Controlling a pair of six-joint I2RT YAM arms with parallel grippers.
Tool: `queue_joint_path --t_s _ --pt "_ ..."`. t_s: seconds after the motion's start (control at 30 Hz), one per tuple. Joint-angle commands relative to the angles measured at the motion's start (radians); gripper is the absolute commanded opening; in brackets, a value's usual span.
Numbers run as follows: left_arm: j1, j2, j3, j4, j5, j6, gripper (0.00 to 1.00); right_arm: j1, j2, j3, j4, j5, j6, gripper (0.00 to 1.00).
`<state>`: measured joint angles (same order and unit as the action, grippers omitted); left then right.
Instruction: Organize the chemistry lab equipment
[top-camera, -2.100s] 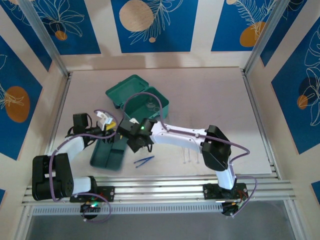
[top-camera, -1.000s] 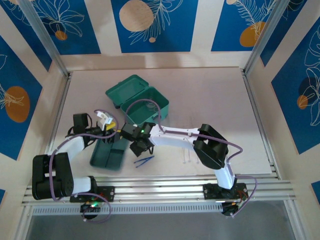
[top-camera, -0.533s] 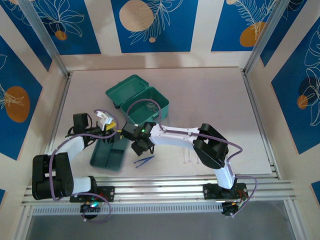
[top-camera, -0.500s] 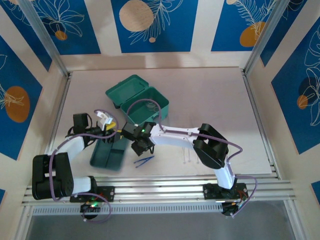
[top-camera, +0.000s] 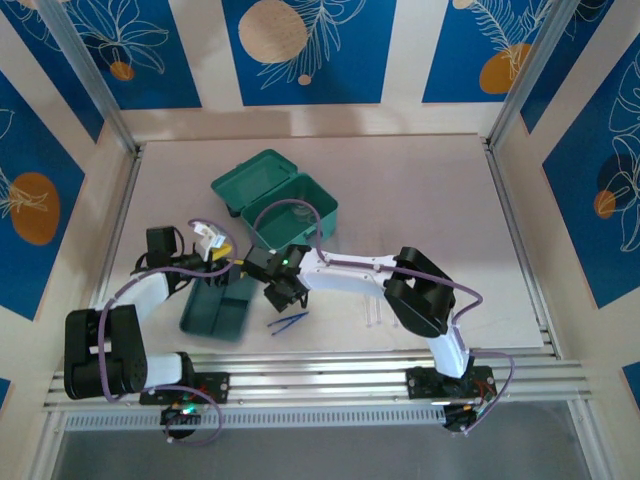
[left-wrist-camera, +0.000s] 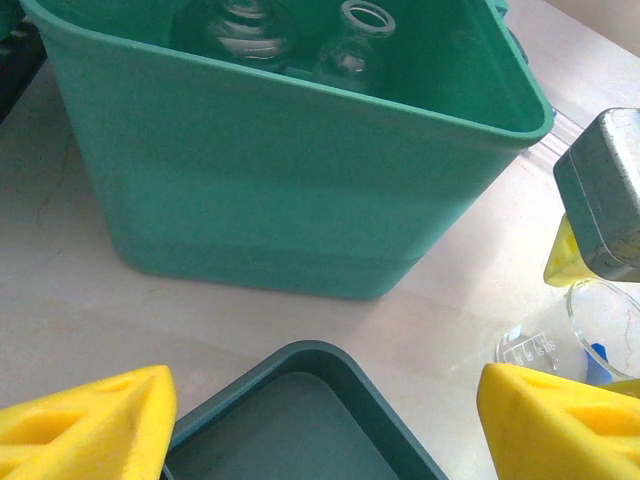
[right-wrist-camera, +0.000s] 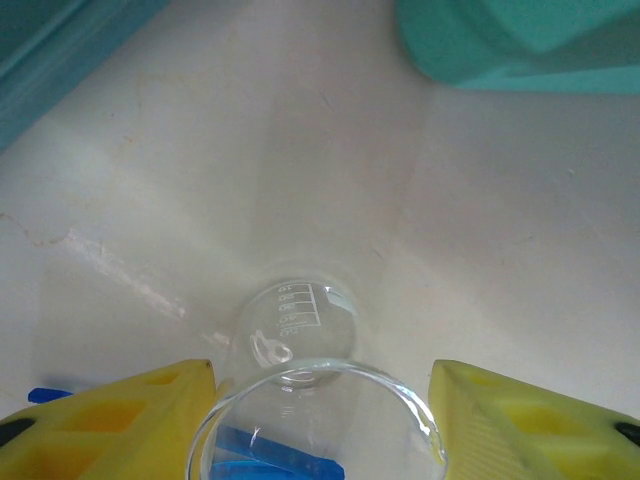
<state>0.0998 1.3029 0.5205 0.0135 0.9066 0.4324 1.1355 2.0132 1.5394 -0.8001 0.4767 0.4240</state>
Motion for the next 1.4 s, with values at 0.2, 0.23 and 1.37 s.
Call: queue_joint_path --t_s 0.2,0.23,1.37 --pt "-0.009 0.008 0.026 -0.014 0.002 0.011 0.79 0.001 0.007 0.001 -0.035 -0.008 -0.006 0.57" --pt "-0.010 0.007 0.026 -0.014 0.002 0.012 0.79 0.000 0.007 0.003 -0.038 -0.007 -0.007 0.56" --pt "-0.011 0.005 0.024 -0.010 0.001 0.011 0.79 0.002 -0.163 0.093 -0.145 0.056 -0.023 0.54"
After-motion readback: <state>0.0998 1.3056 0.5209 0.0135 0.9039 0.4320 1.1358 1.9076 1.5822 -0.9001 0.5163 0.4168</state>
